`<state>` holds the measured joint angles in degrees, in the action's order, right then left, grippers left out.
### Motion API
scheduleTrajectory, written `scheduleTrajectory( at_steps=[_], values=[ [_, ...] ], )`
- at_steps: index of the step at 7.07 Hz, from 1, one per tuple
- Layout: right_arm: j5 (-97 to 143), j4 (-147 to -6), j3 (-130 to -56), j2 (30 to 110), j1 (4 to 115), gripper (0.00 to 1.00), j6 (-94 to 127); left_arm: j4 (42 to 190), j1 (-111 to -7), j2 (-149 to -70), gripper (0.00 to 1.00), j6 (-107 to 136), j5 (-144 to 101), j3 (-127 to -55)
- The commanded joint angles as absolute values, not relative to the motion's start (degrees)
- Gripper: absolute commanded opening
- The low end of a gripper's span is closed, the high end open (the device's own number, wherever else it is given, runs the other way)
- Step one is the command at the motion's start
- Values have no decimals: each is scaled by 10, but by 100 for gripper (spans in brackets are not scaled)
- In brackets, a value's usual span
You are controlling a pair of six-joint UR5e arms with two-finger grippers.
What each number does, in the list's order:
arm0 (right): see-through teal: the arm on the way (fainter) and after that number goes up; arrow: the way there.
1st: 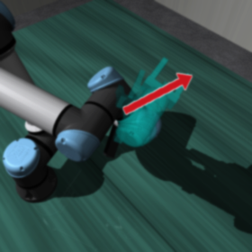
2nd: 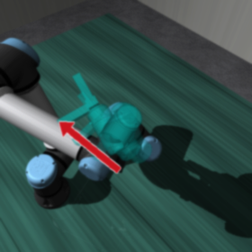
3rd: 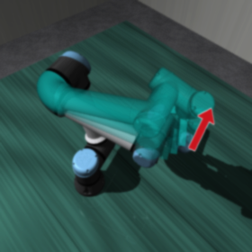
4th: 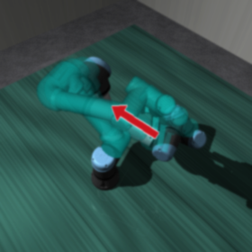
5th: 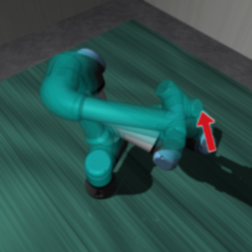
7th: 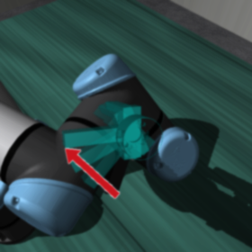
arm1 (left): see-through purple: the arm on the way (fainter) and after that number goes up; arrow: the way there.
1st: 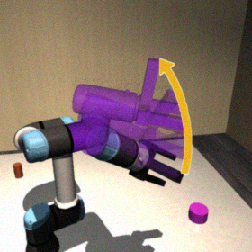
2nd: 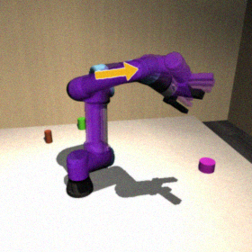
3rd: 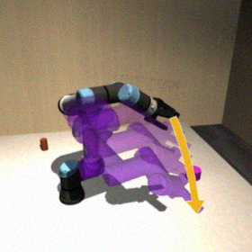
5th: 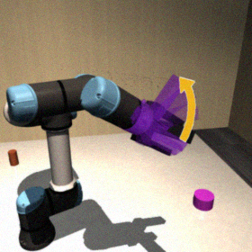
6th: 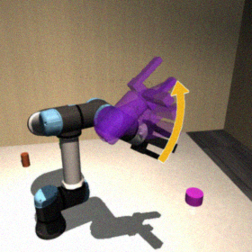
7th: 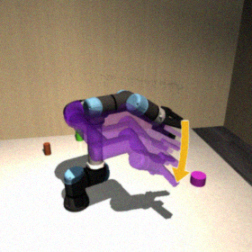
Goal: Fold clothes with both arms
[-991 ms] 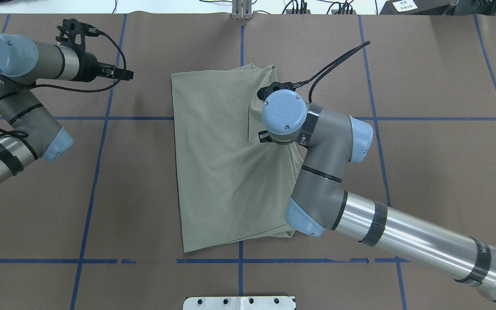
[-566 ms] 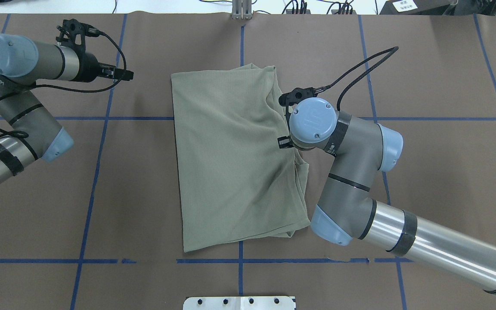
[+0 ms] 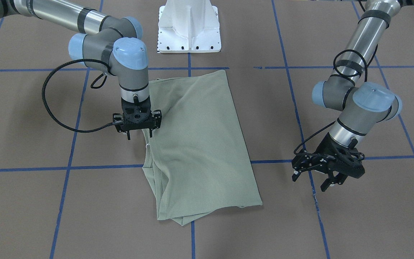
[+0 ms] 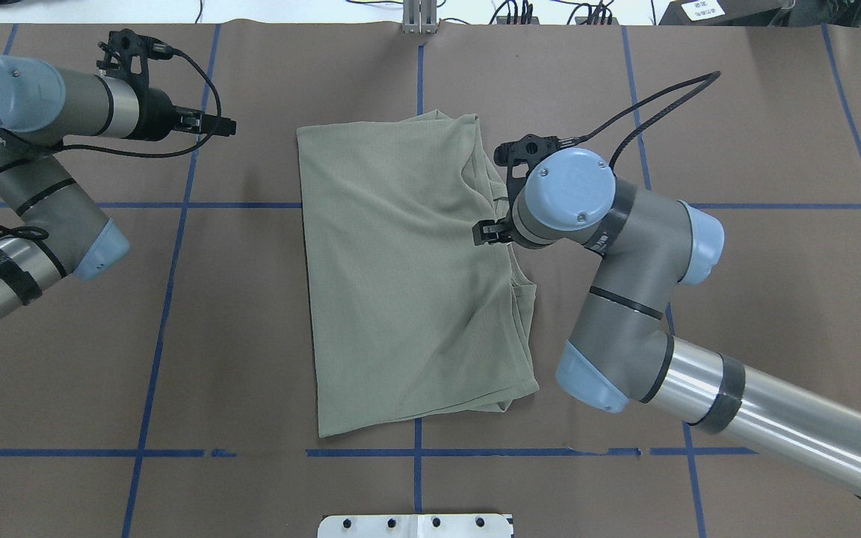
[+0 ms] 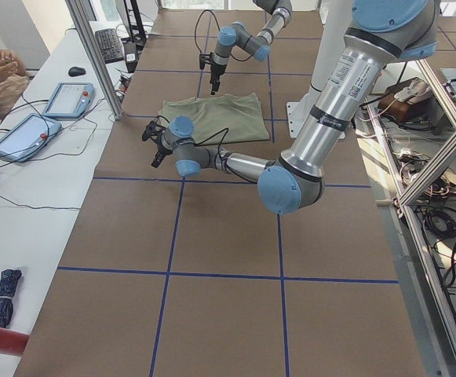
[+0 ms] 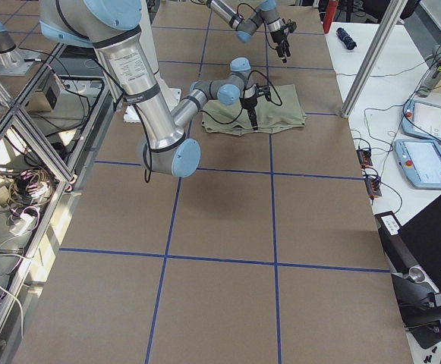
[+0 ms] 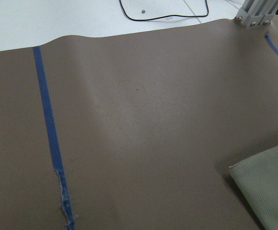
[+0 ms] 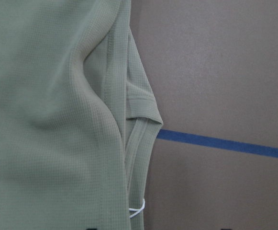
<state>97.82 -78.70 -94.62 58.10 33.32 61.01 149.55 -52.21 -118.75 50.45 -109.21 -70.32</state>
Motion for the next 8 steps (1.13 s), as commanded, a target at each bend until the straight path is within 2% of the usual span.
scheduleTrajectory(
  at_steps=[1,3,5,6,7,8],
  values=[
    [999,-682,-1035,676,337,100,719,1490,-485,-1149,100,591,-1090,-790],
    [993,-661,-1128,754,322,100,844,1467,-412,-1064,100,724,-1083,-945],
    [919,-577,-1137,805,272,100,943,1362,-290,-985,100,854,-988,-1118],
    [869,-565,-1143,809,243,100,990,1322,-207,-984,100,956,-904,-1148],
    [855,-565,-1144,809,236,100,993,1318,-138,-984,94,1030,-827,-1148],
    [854,-565,-1144,809,235,100,993,1311,-94,-986,79,1110,-777,-1138]
  ],
)
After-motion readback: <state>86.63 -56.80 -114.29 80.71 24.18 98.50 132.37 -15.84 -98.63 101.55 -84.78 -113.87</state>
